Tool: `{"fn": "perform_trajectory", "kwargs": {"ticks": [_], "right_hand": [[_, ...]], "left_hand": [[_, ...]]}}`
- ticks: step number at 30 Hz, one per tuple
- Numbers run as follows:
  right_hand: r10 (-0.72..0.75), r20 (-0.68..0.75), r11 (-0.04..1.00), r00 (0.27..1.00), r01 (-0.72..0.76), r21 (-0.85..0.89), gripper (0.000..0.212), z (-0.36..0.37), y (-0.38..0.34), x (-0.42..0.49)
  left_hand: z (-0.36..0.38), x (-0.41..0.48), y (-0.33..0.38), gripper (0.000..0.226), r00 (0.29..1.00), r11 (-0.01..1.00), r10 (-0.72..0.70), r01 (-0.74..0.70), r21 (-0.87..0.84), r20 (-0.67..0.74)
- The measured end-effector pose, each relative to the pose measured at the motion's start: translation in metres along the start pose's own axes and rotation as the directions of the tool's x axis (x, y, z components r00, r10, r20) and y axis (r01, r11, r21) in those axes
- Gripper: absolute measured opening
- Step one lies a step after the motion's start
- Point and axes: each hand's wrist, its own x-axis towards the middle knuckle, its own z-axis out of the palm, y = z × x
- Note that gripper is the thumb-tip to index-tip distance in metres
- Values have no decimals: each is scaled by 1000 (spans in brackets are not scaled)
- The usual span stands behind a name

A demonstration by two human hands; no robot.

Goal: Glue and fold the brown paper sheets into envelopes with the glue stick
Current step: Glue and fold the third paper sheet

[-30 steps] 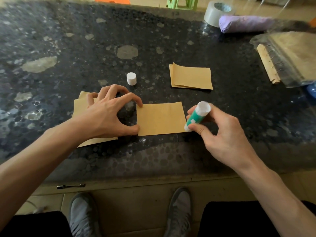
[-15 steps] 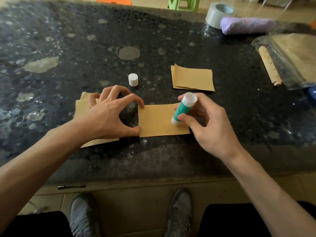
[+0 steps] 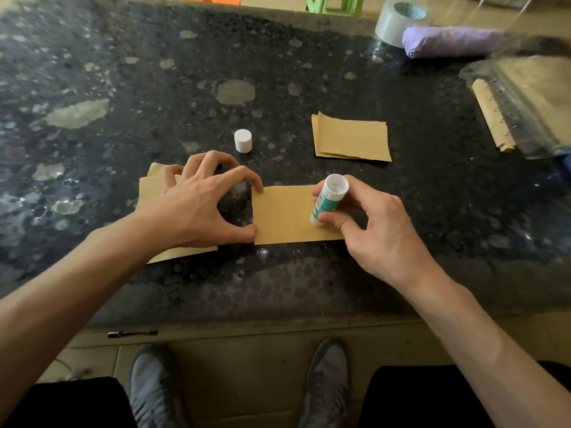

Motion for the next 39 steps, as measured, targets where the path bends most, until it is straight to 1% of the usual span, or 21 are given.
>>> {"fn": "perform_trajectory", "kwargs": {"ticks": [4,14,25,29,31,35,37,39], "right_hand": [[4,-4,1000,1000,-4,-20,30,-1,0,-3],[-34,-63,997,997,29,-73,27,-6,4,-12],[-42,-75,995,996,35,-90,26,-11,7,-16],[-95,-83,991,992,86,-101,23,-12,11,-16],[-103,-128,994,986,99,-37,22,-15,13,-17],[-32,-231,973,972,83,215,25,-19,13,-10],[-25,-223,948,974,94,305,25,-15,7,-2],[-36,-190,936,981,100,336,25,-7,-1,7]], "left_hand": [[0,-1,1,68,1000,1000,-2,2,6,-13],[0,-1,1,68,1000,1000,-4,4,17,-11],[0,-1,1,68,1000,1000,-6,6,8,-9],[0,-1,1,67,1000,1000,-4,4,6,-15],[0,-1,1,67,1000,1000,-2,2,6,-15],[1,0,-1,68,1000,1000,7,-7,3,-11],[1,0,-2,71,1000,1000,9,-9,0,-5],[2,0,-2,72,1000,1000,13,-14,-18,-14]]}}
